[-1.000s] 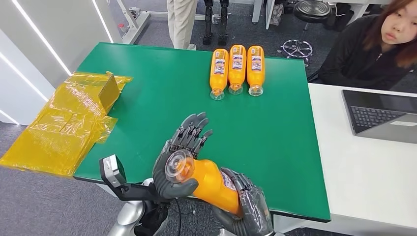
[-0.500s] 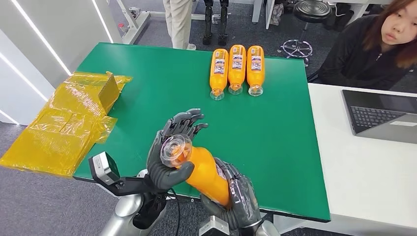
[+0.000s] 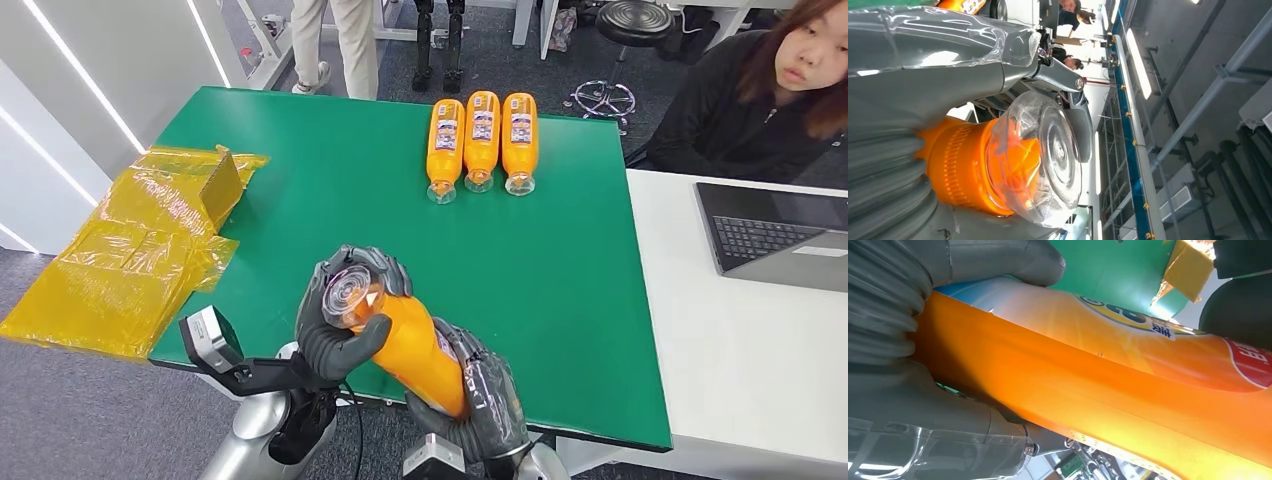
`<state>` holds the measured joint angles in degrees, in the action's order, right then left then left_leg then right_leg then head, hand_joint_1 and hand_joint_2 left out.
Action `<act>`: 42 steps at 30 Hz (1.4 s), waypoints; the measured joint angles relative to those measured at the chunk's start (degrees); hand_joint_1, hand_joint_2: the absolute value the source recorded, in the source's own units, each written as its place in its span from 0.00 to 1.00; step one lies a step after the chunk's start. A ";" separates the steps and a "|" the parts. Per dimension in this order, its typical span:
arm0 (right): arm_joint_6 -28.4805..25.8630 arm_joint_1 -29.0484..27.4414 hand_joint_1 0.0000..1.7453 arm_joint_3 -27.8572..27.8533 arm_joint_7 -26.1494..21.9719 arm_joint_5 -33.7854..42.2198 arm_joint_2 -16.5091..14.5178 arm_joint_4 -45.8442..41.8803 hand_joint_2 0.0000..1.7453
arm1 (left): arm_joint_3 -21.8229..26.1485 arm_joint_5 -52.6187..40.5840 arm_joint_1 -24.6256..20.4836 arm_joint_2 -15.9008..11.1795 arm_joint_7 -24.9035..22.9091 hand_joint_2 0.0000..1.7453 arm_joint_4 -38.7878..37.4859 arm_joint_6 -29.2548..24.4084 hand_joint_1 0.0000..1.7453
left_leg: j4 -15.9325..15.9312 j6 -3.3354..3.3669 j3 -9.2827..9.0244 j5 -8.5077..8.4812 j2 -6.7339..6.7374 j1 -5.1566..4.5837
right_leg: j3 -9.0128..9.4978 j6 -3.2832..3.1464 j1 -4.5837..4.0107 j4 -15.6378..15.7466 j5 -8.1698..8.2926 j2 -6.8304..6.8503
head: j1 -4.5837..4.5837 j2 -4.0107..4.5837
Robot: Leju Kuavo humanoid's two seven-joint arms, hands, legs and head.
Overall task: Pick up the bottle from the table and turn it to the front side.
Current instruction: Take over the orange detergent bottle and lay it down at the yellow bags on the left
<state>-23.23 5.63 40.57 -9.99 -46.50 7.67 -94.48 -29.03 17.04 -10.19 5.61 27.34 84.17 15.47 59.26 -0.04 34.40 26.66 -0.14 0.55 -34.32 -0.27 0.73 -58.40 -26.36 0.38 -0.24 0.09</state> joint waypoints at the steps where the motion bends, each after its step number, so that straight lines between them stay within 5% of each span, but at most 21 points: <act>1: -0.03 0.06 1.00 -0.01 -0.02 0.06 0.00 0.06 1.00 | 0.00 -0.01 0.00 0.00 -0.05 1.00 0.00 -0.04 1.00 | 0.00 0.00 0.00 0.00 0.00 0.00 | 0.00 0.00 0.00 0.00 0.00 0.00 | 0.00 0.00; 4: -0.35 0.09 1.00 -0.03 -0.05 0.18 0.00 0.15 1.00 | 0.00 -0.02 -0.02 0.01 -0.22 1.00 0.00 -0.18 1.00 | 0.00 0.00 0.00 0.00 0.00 0.00 | 0.00 0.00 0.00 0.00 0.00 0.00 | 0.00 0.00; 5: -0.57 0.09 0.93 -0.03 -0.08 0.19 0.00 0.19 1.00 | 0.00 -0.02 -0.02 0.01 -0.27 1.00 0.00 -0.26 1.00 | 0.00 0.00 0.00 0.00 0.00 0.00 | 0.00 0.00 0.00 0.00 0.00 0.00 | 0.00 0.00; 8: -1.23 0.09 0.18 -0.09 -0.28 0.20 0.00 0.32 1.00 | 0.00 -0.02 -0.03 0.01 -0.38 1.00 -0.01 -0.53 1.00 | 0.00 0.00 0.00 0.00 0.00 0.00 | 0.00 0.00 0.00 0.00 0.00 0.00 | 0.00 0.00; 9: -1.40 0.10 0.00 -0.11 -0.44 0.19 -0.01 0.36 1.00 | 0.00 -0.02 -0.03 0.01 -0.44 1.00 -0.03 -0.63 1.00 | 0.00 0.00 0.00 0.00 0.00 0.00 | 0.00 0.00 0.00 0.00 0.00 0.00 | 0.00 0.00; 29: -6.61 0.54 0.00 -0.11 -3.21 1.90 -1.52 1.21 1.00 | -0.04 -4.66 0.00 0.06 -1.09 1.00 -0.79 -4.13 1.00 | 0.00 0.00 0.00 0.00 0.01 0.00 | -0.01 0.00 0.00 0.00 0.00 -0.01 | -0.01 0.00; 42: -9.70 0.52 0.00 0.84 -4.99 4.95 -1.77 1.77 1.00 | 4.96 -39.68 -8.46 -4.37 0.47 1.00 -1.33 -22.42 1.00 | 0.00 -0.07 -0.03 -0.06 0.01 0.03 | -0.01 -0.04 -0.02 -0.06 0.03 -0.01 | 0.00 0.00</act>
<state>-32.93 6.15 41.41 -14.99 -41.56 5.90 -92.71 -24.06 -22.64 -18.65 1.24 27.81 82.84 -6.95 59.26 -0.12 34.37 26.61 -0.14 0.58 -34.32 -0.31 0.71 -58.46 -26.33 0.37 -0.24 0.09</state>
